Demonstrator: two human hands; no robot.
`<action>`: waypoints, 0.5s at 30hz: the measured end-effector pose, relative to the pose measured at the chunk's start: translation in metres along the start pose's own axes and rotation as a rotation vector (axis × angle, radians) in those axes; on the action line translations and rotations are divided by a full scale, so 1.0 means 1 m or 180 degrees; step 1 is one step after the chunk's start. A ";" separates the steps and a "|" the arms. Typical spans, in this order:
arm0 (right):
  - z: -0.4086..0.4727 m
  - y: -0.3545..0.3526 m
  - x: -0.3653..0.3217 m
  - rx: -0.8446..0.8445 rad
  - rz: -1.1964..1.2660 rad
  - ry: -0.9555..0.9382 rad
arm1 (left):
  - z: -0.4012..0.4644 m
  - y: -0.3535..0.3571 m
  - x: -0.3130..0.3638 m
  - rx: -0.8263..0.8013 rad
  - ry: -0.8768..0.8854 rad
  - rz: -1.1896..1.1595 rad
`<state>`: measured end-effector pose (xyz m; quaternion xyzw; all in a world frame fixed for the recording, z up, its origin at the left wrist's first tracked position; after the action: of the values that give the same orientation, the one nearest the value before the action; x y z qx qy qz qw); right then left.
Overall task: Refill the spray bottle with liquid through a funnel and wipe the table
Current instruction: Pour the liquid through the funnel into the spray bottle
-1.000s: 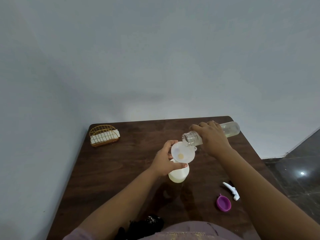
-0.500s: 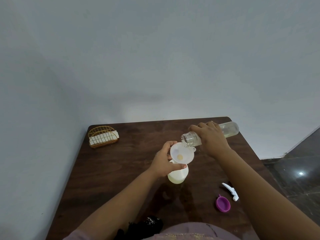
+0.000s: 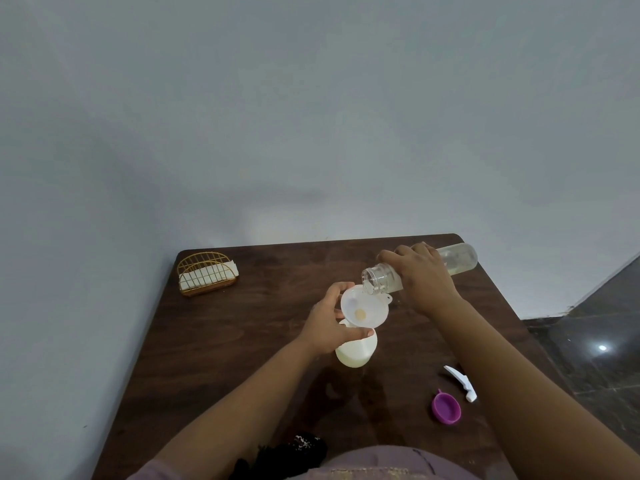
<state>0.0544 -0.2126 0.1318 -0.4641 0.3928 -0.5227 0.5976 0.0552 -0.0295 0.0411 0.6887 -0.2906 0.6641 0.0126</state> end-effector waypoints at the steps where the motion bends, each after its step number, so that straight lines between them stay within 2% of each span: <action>1: 0.000 0.000 0.000 0.0012 0.0002 -0.0001 | 0.000 0.000 0.000 0.0001 0.0006 -0.0006; 15: -0.001 -0.001 0.002 0.0030 0.0013 0.0012 | 0.001 0.001 0.000 0.0015 -0.0011 -0.0019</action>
<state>0.0532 -0.2153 0.1320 -0.4595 0.3923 -0.5243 0.6001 0.0560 -0.0306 0.0403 0.6908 -0.2871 0.6635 0.0124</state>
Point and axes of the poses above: each hand's wrist, its own z-axis towards the middle knuckle, its own y-axis out of the palm, x = y × z, the point moved 3 cm from there along z, towards the middle knuckle
